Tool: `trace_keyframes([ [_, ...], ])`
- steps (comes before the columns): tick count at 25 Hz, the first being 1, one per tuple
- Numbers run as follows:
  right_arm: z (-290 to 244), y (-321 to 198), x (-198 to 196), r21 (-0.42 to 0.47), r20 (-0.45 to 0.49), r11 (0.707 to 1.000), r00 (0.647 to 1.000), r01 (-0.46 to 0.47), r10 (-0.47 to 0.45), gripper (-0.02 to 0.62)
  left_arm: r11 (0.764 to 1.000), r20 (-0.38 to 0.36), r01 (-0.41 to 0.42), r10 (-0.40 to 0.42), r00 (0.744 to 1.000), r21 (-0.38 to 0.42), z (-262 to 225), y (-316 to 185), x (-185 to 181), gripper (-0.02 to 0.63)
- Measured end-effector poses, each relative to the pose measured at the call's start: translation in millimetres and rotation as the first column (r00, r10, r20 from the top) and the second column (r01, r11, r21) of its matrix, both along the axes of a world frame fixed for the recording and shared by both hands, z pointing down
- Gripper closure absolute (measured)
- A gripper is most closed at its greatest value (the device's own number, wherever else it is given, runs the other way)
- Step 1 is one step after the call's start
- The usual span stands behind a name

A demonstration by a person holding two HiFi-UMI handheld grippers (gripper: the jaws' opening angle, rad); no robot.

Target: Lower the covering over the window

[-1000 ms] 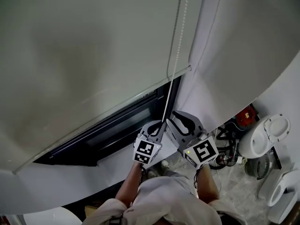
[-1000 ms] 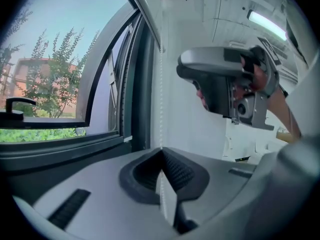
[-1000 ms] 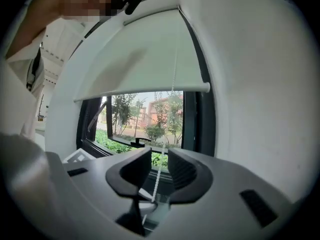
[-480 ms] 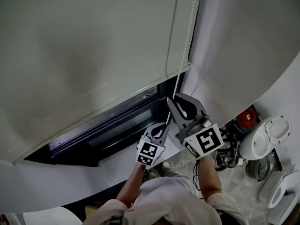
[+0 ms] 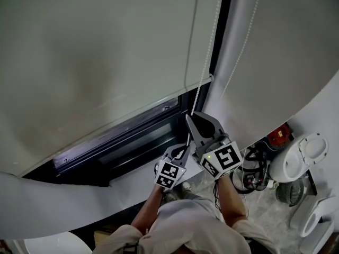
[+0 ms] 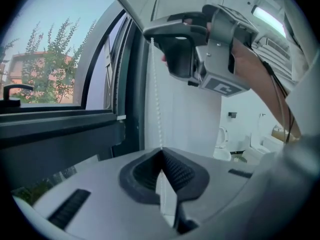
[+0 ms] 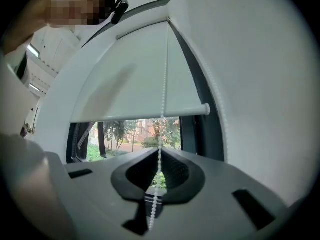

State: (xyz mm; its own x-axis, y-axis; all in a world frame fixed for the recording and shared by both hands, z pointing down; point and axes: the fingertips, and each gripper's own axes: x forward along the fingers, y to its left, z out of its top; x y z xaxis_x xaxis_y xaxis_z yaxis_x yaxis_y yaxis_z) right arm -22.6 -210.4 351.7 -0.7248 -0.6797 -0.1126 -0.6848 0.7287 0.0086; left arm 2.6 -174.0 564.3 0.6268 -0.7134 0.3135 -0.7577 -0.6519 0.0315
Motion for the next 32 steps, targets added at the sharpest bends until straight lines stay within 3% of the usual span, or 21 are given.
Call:
trace_keyframes([
  [11,71.8,-8.1,-7.0,-0.162,0.004,0.987,1.0,0.025,-0.024,0.589,0.994,0.025,-0.001,0.004,1.0,-0.105,42.4,16.1,0.6,0.592],
  [24,90.3,-3.1,-13.1,-0.173,0.024,0.984,0.999,0.034,-0.03,0.589,0.99,0.031,0.02,-0.015,0.999,-0.141,83.5,21.6,-9.7,0.592],
  [32,130.9,-9.7,-14.9,-0.276,-0.038,0.961,0.999,0.028,-0.04,0.589,0.973,0.101,0.038,-0.015,0.995,-0.228,126.0,17.7,-13.3,0.592],
])
